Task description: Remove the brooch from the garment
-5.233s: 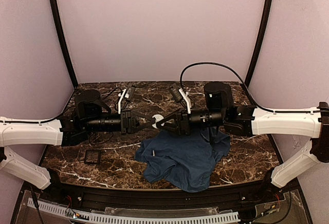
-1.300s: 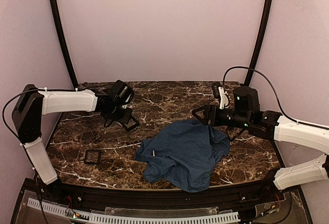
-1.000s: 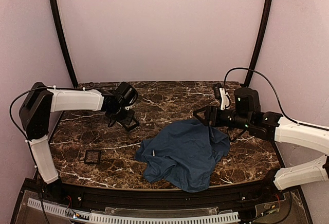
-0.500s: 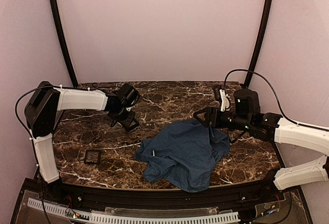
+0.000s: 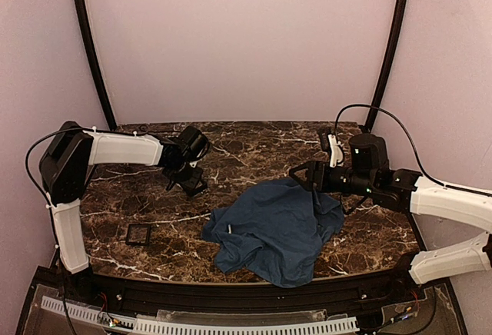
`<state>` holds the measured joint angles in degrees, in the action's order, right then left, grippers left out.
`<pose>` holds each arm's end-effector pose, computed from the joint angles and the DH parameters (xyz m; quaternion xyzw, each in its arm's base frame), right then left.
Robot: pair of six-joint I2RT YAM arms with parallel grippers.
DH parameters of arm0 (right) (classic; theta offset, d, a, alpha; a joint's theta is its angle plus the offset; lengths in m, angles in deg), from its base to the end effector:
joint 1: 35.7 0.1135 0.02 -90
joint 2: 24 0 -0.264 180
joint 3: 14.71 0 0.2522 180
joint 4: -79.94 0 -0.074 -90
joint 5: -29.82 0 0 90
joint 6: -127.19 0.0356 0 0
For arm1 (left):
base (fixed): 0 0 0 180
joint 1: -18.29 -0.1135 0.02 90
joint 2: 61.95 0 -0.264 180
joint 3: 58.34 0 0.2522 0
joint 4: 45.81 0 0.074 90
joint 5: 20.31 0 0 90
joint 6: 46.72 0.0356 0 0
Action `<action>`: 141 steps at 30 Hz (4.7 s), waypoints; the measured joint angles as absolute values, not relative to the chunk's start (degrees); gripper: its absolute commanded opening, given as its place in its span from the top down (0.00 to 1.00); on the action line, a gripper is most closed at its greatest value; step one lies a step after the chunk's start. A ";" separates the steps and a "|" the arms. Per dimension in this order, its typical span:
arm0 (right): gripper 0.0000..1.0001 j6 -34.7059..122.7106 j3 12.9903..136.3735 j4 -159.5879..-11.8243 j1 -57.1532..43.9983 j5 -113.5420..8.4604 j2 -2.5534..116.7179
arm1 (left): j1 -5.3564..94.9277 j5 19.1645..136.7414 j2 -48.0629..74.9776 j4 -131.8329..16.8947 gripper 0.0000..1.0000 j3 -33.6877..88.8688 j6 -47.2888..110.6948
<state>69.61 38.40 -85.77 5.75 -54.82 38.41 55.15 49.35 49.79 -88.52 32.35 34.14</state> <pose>0.1829 0.1659 0.2629 -0.0913 0.8312 0.3600 0.4137 0.3280 -0.2304 0.1718 0.1907 0.9403 0.0710 0.2729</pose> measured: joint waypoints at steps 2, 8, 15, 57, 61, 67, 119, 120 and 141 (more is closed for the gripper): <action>0.29 69.68 38.40 -85.79 5.75 -54.68 38.55 | 55.15 49.83 49.86 -88.54 0.80 32.35 33.90; 0.29 69.90 38.40 -86.22 5.75 -54.23 39.33 | 55.15 51.61 49.90 -88.57 0.70 32.35 33.68; 0.28 70.20 38.40 -86.27 5.75 -54.16 39.59 | 55.15 54.99 49.90 -88.52 0.48 32.35 32.30; 0.42 75.43 38.12 -73.44 4.87 -61.92 51.11 | 63.41 91.80 21.38 -59.32 0.01 -1.77 13.59; 0.50 75.82 37.57 -73.59 4.85 -62.60 52.05 | 63.85 92.65 22.93 -57.27 0.05 -2.47 11.78; 0.73 76.06 37.35 -73.96 4.85 -63.34 53.60 | 64.22 93.72 27.50 -54.49 0.20 -2.62 9.57; 0.34 66.81 52.89 -69.53 3.06 -55.84 49.69 | 64.81 97.88 22.56 -48.48 0.99 2.05 6.14; 0.35 66.86 53.24 -69.48 4.00 -54.31 49.39 | 64.81 98.12 22.28 -48.46 0.99 2.05 5.90; 0.56 74.31 58.53 -74.31 21.03 -45.44 59.20 | 64.81 99.45 21.58 -47.56 0.99 2.21 3.58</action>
<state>74.31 58.53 -74.31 21.03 -45.44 59.20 64.81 99.45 21.58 -47.56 2.21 3.58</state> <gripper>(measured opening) 0.451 0.011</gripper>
